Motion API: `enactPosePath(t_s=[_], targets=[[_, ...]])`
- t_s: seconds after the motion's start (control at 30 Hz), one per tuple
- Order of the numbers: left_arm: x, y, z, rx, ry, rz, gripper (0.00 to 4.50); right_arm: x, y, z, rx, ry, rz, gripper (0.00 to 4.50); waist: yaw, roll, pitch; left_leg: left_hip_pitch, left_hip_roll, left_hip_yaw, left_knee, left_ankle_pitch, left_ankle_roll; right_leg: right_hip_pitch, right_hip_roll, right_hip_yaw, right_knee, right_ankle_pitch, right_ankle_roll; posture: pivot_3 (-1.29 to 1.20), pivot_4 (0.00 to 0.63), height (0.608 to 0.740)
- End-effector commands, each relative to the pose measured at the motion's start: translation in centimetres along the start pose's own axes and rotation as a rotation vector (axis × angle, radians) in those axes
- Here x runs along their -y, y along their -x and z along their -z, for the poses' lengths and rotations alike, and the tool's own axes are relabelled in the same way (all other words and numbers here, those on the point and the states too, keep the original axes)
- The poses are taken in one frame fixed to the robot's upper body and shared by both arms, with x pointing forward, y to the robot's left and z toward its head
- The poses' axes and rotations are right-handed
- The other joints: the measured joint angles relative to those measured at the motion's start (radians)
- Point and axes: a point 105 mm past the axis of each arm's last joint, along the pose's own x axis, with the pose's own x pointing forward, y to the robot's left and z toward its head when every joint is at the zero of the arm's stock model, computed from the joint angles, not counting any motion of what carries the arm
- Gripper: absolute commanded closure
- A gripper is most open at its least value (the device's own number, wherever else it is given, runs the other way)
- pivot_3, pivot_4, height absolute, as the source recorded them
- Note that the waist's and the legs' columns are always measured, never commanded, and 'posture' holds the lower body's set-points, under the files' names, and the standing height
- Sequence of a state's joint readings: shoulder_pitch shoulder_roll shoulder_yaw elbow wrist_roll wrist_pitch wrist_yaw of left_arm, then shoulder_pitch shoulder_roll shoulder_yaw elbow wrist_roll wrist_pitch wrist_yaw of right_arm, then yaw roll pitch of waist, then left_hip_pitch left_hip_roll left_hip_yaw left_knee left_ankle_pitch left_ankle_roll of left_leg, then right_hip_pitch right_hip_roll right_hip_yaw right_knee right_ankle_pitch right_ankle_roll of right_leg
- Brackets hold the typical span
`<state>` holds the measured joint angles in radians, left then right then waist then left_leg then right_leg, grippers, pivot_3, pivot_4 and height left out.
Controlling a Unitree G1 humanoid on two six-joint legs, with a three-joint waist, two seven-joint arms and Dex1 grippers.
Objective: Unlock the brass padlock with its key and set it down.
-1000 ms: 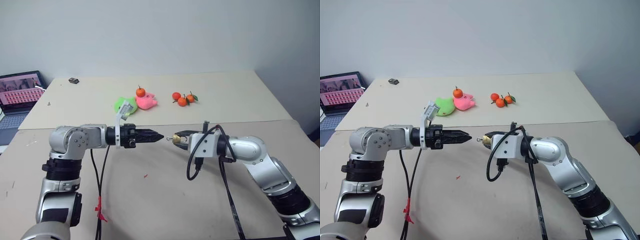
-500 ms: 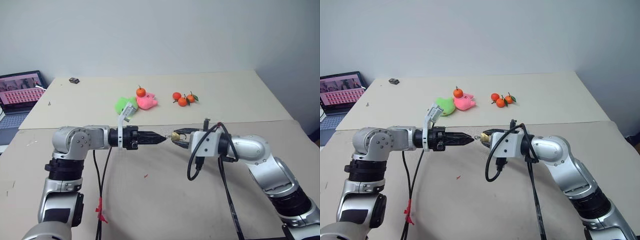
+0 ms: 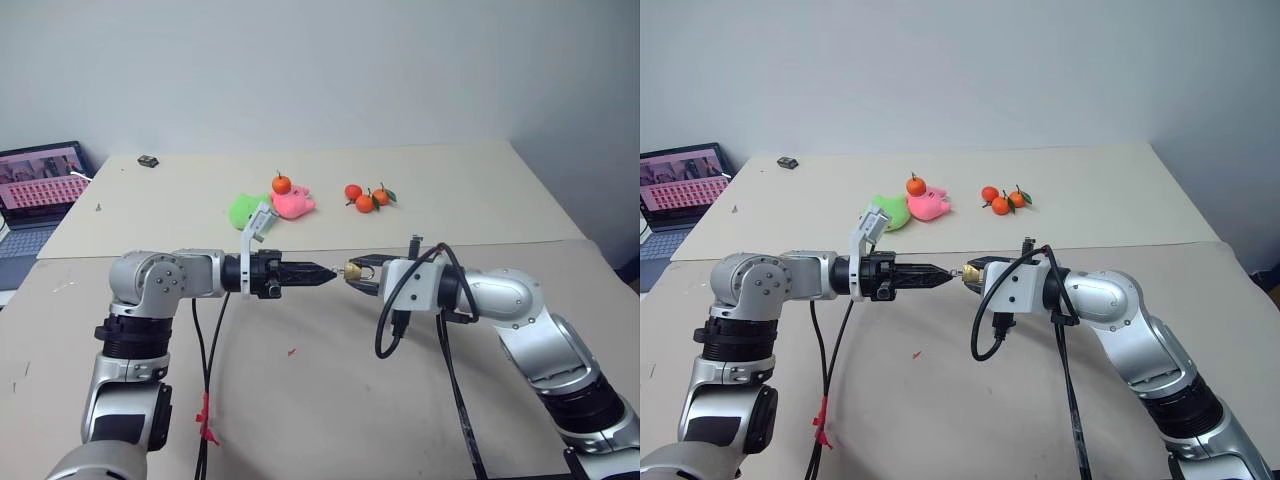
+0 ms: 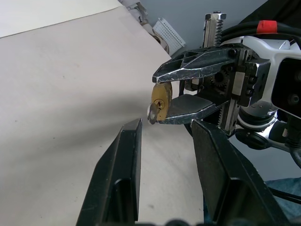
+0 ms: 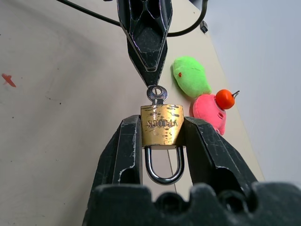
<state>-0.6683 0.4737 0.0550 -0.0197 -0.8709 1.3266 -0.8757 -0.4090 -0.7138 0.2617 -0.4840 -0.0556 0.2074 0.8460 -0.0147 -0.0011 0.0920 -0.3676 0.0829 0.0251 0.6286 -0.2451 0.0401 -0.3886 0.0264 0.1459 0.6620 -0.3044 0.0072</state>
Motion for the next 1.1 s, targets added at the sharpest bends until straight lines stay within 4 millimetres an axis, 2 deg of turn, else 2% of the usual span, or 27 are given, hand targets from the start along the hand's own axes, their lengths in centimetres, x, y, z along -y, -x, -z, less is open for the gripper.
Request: enactPosePath(t_s=[0.03,0.13,0.2,0.23,0.77,1.1], targets=[[0.9,0.09,-0.99,0.023,-0.03,0.034,2.75,0.91,0.44,-1.44,0.042,0.032,0.039,3.59,0.0,0.0,0.0,0.0,0.0,0.0,0.0,0.0,0.0,0.0,0.0,0.0,0.0,0.0,0.0,0.0,0.15,0.66],[0.94,0.09,-1.05,0.031,-0.027,0.038,3.44,0.88,0.52,-1.49,0.041,0.026,0.043,3.59,0.0,0.0,0.0,0.0,0.0,0.0,0.0,0.0,0.0,0.0,0.0,0.0,0.0,0.0,0.0,0.0,0.15,0.66],[1.04,0.04,-1.04,0.034,-0.023,0.045,4.21,0.87,0.56,-1.54,0.041,0.022,0.044,3.59,0.0,0.0,0.0,0.0,0.0,0.0,0.0,0.0,0.0,0.0,0.0,0.0,0.0,0.0,0.0,0.0,0.15,0.66],[1.1,0.02,-1.03,0.036,-0.022,0.05,4.39,0.86,0.57,-1.57,0.041,0.021,0.044,3.59,0.0,0.0,0.0,0.0,0.0,0.0,0.0,0.0,0.0,0.0,0.0,0.0,0.0,0.0,0.0,0.0,0.15,0.66],[1.24,-0.32,-1.06,0.023,-0.025,0.061,4.39,0.84,0.56,-1.97,0.048,0.001,0.041,3.59,0.0,0.0,0.0,0.0,0.0,0.0,0.0,0.0,0.0,0.0,0.0,0.0,0.0,0.0,0.0,0.0,0.15,0.66],[0.87,-0.61,-1.81,0.058,-0.048,0.042,4.39,0.69,0.54,-2.08,0.048,-0.006,0.035,3.59,0.0,0.0,0.0,0.0,0.0,0.0,0.0,0.0,0.0,0.0,0.0,0.0,0.0,0.0,0.0,0.0,0.15,0.66]])
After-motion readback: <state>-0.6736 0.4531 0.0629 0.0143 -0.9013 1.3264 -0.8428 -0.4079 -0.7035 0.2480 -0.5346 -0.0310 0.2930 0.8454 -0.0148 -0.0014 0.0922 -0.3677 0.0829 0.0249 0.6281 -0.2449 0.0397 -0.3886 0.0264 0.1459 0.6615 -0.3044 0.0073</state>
